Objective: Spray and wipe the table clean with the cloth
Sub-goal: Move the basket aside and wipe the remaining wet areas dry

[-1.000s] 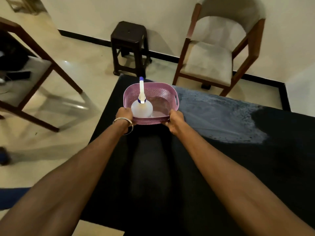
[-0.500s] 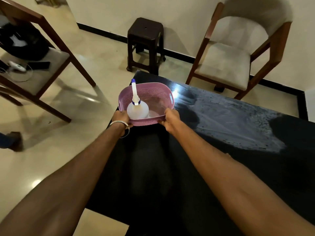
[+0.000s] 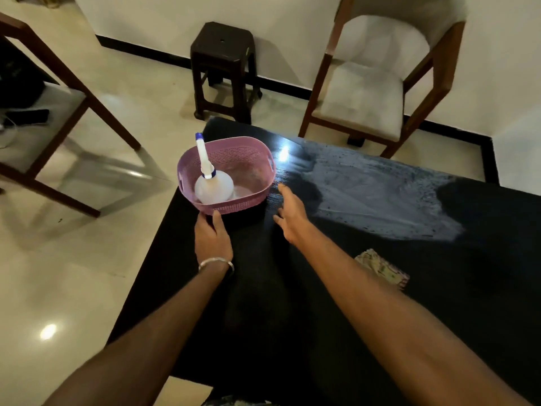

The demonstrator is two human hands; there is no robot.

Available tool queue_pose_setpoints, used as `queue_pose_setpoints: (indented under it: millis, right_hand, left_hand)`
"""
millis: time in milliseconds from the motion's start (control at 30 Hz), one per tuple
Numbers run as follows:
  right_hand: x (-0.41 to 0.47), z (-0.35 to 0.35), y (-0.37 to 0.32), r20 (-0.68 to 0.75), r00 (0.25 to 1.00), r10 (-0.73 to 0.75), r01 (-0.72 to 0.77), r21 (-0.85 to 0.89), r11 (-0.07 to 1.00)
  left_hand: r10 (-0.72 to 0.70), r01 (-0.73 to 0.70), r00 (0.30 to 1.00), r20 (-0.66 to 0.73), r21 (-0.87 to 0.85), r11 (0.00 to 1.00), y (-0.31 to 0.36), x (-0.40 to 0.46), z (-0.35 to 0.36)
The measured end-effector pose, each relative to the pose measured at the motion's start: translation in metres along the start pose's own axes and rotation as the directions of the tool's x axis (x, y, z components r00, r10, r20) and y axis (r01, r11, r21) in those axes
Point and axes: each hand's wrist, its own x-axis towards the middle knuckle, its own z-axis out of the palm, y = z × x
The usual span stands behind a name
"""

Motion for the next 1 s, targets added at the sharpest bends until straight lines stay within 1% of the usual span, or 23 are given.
queue_pose_setpoints:
  millis: [67,133,200,300,433,500,567,600,633,667,733,767,800,833,900,933,1000]
  right_hand:
    - [-0.002,-0.023,0.007,-0.036,0.999,-0.018,0.017,-0.013,1.000]
    - [-0.004,-0.050,0.014,-0.103,0.994,-0.022,0.018,-0.044,0.999]
    - [-0.007,-0.079,0.018,-0.157,0.986,-0.047,0.036,-0.069,0.997]
    - [-0.013,-0.122,0.017,-0.233,0.970,-0.076,0.059,-0.080,0.995]
    - [-0.020,-0.174,0.010,-0.307,0.944,-0.122,0.077,-0.154,0.985]
    - [-0.029,-0.198,0.006,-0.326,0.931,-0.168,0.088,-0.246,0.965]
    - [-0.040,-0.218,0.009,-0.316,0.914,-0.255,0.123,-0.383,0.916]
    - [-0.045,-0.229,0.014,-0.287,0.904,-0.317,0.153,-0.476,0.866]
    - [-0.049,-0.239,0.022,-0.240,0.891,-0.384,0.182,-0.586,0.789]
    - [-0.053,-0.247,0.032,-0.169,0.881,-0.441,0.204,-0.707,0.678]
    - [-0.060,-0.259,0.056,-0.007,0.878,-0.479,0.200,-0.903,0.380]
    - [-0.062,-0.263,0.067,0.058,0.884,-0.463,0.189,-0.952,0.242]
    - [-0.065,-0.267,0.077,0.101,0.897,-0.431,0.178,-0.974,0.143]
    - [-0.066,-0.269,0.086,0.126,0.909,-0.398,0.171,-0.982,0.078]
    - [-0.062,-0.272,0.099,0.147,0.917,-0.370,0.152,-0.988,-0.014]
    - [-0.056,-0.273,0.098,0.154,0.909,-0.388,0.152,-0.988,-0.036]
    - [-0.038,-0.276,0.087,0.149,0.894,-0.422,0.144,-0.989,-0.044]
  left_hand:
    - [0.047,-0.050,0.997,0.062,0.048,0.998,-0.008,-0.021,0.021]
    - [0.112,-0.133,0.974,0.195,0.097,0.986,-0.009,-0.037,0.041]
    - [0.211,-0.275,0.911,0.354,0.142,0.951,-0.003,-0.051,0.060]
    - [0.321,-0.460,0.800,0.507,0.175,0.870,0.013,-0.062,0.089]
    - [0.368,-0.608,0.679,0.636,0.204,0.767,0.040,-0.077,0.127]
    - [0.373,-0.644,0.642,0.670,0.208,0.736,0.053,-0.085,0.145]
    - [0.385,-0.674,0.618,0.685,0.209,0.709,0.064,-0.094,0.160]
    - [0.395,-0.690,0.606,0.690,0.211,0.692,0.068,-0.099,0.167]
    - [0.403,-0.703,0.599,0.692,0.213,0.678,0.071,-0.102,0.173]
    - [0.408,-0.710,0.596,0.692,0.217,0.670,0.073,-0.104,0.179]
    - [0.409,-0.713,0.600,0.688,0.227,0.663,0.074,-0.105,0.186]
    - [0.408,-0.710,0.606,0.683,0.233,0.664,0.074,-0.104,0.189]
    - [0.405,-0.704,0.615,0.677,0.239,0.669,0.075,-0.103,0.191]
    - [0.401,-0.696,0.624,0.670,0.244,0.676,0.075,-0.101,0.192]
    - [0.397,-0.686,0.636,0.662,0.249,0.683,0.076,-0.095,0.192]
    - [0.402,-0.687,0.636,0.659,0.246,0.683,0.077,-0.090,0.193]
    - [0.410,-0.691,0.628,0.661,0.233,0.684,0.080,-0.079,0.195]
